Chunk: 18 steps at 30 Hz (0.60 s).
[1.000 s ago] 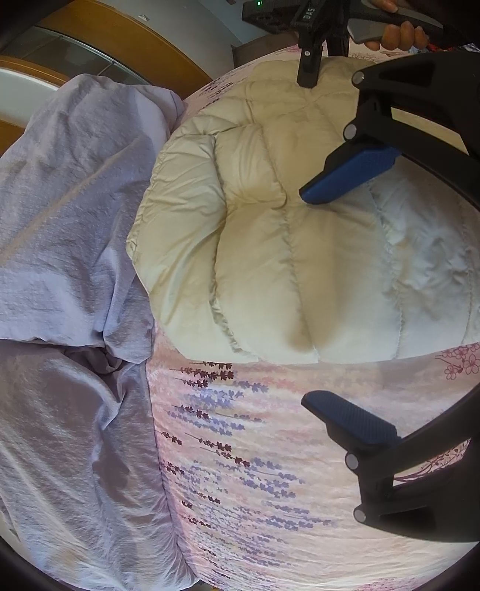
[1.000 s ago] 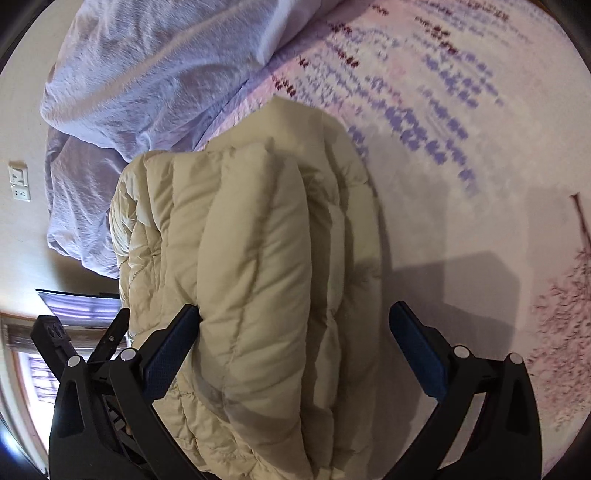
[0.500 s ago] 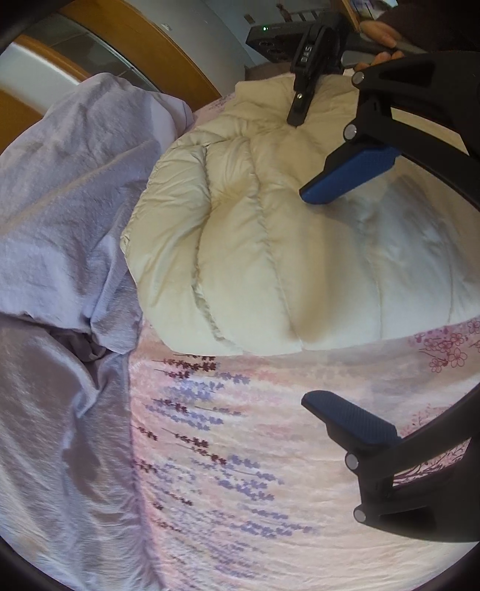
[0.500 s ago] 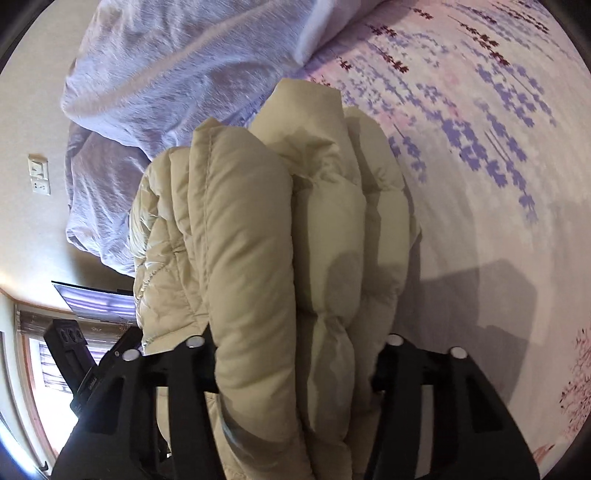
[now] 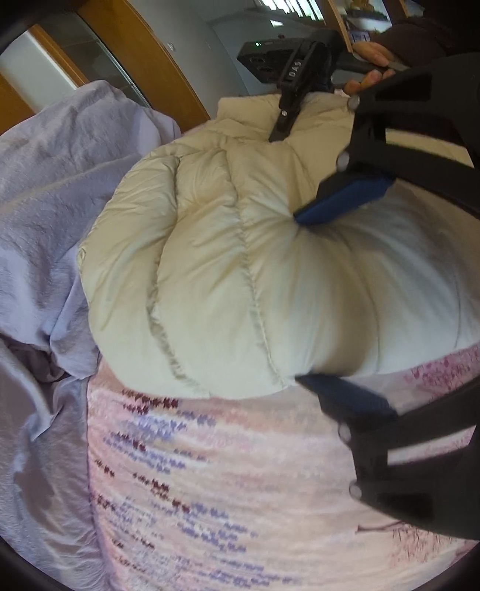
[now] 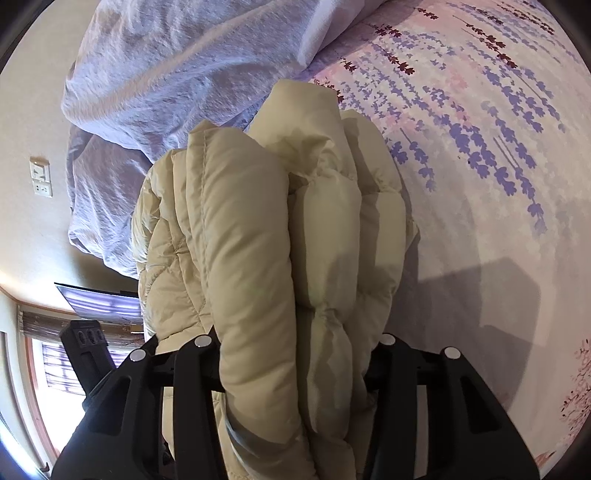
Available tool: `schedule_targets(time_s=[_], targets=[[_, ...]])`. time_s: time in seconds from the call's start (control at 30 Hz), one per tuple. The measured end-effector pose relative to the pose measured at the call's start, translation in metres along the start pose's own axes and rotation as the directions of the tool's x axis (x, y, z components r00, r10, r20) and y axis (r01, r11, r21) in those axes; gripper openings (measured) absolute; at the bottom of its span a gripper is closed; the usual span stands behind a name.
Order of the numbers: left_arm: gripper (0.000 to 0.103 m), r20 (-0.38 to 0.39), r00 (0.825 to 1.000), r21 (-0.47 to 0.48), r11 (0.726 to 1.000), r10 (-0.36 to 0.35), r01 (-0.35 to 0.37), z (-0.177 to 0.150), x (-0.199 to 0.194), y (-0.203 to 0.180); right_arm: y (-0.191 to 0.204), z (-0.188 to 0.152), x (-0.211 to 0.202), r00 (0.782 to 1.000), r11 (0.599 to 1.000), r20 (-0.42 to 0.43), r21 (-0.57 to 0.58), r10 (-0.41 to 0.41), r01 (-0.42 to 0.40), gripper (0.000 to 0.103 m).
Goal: Fold large clothes
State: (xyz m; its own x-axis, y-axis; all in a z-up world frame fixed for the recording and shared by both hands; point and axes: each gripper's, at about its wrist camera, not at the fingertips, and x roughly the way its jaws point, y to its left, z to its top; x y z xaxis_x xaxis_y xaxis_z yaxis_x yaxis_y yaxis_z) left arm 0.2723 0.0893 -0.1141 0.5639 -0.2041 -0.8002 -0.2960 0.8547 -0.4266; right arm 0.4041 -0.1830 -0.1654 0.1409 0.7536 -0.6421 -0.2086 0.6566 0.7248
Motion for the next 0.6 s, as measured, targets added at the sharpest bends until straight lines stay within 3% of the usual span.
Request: schedule_targets(time_s=[0.1, 0.2, 0.37, 0.6], targets=[[0.043, 0.031, 1.000, 0.006, 1.000, -0.003, 0.003, 0.001, -0.008, -0.002, 0.002, 0.000, -0.003, 1.000, 1.000, -0.002, 0.000, 0.021, -0.021, 0.040], [0.029, 0.060, 0.998, 0.004, 1.000, 0.002, -0.003, 0.006, -0.019, -0.001, 0.012, 0.003, -0.002, 0.999, 0.999, -0.003, -0.010, 0.039, -0.039, 0.038], [0.021, 0.107, 0.994, -0.011, 1.000, 0.021, -0.020, 0.017, -0.041, 0.008, 0.039, 0.015, 0.009, 0.996, 0.995, -0.016, -0.041, 0.085, -0.086, 0.035], [0.020, 0.187, 0.980, -0.063, 0.996, 0.073, -0.062, 0.037, -0.073, 0.037, 0.091, 0.037, 0.043, 0.990, 0.985, -0.060, -0.104, 0.131, -0.137, 0.035]])
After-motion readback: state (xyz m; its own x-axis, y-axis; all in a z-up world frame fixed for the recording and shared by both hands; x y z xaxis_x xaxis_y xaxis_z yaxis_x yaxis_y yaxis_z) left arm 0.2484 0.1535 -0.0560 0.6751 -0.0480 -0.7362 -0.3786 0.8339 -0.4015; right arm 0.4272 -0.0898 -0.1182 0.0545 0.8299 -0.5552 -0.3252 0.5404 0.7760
